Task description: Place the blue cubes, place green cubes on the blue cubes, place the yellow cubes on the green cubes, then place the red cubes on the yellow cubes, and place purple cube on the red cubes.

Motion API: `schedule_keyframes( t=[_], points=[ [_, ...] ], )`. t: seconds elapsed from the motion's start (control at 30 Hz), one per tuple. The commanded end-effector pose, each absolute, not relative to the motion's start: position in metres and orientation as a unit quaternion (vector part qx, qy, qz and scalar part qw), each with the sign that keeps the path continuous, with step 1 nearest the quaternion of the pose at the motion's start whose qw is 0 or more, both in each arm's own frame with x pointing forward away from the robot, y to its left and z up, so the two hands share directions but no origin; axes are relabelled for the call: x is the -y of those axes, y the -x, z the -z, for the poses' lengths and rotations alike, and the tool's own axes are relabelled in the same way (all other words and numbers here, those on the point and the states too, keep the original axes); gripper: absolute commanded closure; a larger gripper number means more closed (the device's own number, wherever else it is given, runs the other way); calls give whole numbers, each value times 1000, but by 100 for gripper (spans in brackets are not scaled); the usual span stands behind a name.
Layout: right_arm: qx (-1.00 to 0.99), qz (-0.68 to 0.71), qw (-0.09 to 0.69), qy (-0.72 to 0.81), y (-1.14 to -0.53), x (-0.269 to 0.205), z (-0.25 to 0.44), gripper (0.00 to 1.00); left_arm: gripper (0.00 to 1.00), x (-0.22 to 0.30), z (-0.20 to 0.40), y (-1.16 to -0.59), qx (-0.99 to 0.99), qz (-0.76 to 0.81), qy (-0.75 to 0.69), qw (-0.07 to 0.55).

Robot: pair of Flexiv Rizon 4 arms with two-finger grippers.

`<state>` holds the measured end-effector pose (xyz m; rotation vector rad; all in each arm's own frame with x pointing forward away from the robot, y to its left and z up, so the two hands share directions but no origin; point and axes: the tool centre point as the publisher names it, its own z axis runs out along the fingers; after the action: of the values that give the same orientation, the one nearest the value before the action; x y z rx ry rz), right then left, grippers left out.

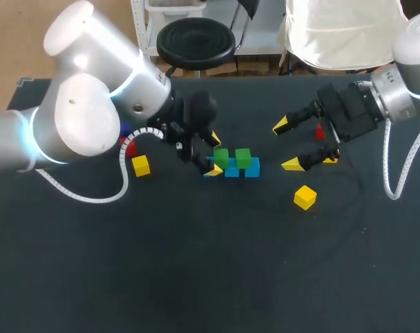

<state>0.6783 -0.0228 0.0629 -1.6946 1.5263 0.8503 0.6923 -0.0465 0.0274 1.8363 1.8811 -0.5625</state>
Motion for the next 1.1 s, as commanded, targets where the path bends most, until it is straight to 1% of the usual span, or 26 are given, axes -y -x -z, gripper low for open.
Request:
schedule_keyframes(
  t=[0.03, 0.3, 0.7, 1.1],
  points=[
    [-588, -328, 347, 653, -678, 23, -63, 0, 0, 46, -31, -695, -685, 206, -662, 225],
    [-588, -328, 347, 653, -678, 23, -63, 0, 0, 35, -49, -697, -681, 216, -655, 247],
    [-588, -328, 347, 653, -678, 23, -63, 0, 0, 1, -76, -699, -674, 231, -645, 278],
    [-588, -328, 347, 653, -678, 23, -63, 0, 0, -12, -76, -699, -669, 251, -642, 278]
  ],
)
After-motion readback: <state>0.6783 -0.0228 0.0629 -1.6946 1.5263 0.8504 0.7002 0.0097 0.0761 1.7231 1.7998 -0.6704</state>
